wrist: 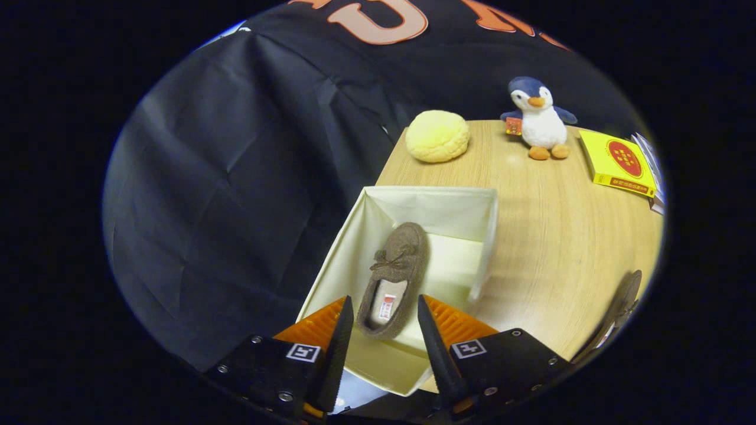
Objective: Open the storage box then place both shoes into the box .Put the left shoe in first, then the right shoe, with the right side of both shoes facing outward in a uniform manner.
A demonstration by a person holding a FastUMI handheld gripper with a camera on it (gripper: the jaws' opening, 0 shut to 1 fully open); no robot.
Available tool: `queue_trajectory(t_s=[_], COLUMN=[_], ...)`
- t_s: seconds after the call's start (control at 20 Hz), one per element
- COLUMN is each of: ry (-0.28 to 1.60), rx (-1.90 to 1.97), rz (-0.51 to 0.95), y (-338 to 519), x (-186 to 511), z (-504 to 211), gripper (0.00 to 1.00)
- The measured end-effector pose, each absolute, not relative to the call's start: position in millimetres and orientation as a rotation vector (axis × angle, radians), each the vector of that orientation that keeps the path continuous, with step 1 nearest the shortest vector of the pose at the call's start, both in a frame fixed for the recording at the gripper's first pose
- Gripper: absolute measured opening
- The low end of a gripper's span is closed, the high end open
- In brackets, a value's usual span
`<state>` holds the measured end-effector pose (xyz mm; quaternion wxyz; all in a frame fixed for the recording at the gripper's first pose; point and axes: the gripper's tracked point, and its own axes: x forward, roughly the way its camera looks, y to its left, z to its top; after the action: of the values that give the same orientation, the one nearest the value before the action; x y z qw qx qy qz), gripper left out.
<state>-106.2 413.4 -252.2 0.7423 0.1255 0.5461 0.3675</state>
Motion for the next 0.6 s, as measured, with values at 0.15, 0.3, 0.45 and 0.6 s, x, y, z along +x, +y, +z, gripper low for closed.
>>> queue_trajectory(t_s=[0.15,0.3,0.45,0.6], ry=[1.156,1.125,1.081,1.043], rx=[0.274,0.293,0.265,0.215], rz=[0.778,0.724,0.627,0.513], y=[364,312,251,187], x=[-102,-100,-89,-79], z=[-258,-266,-282,-306], gripper=[0.76,0.84,0.96,0.97])
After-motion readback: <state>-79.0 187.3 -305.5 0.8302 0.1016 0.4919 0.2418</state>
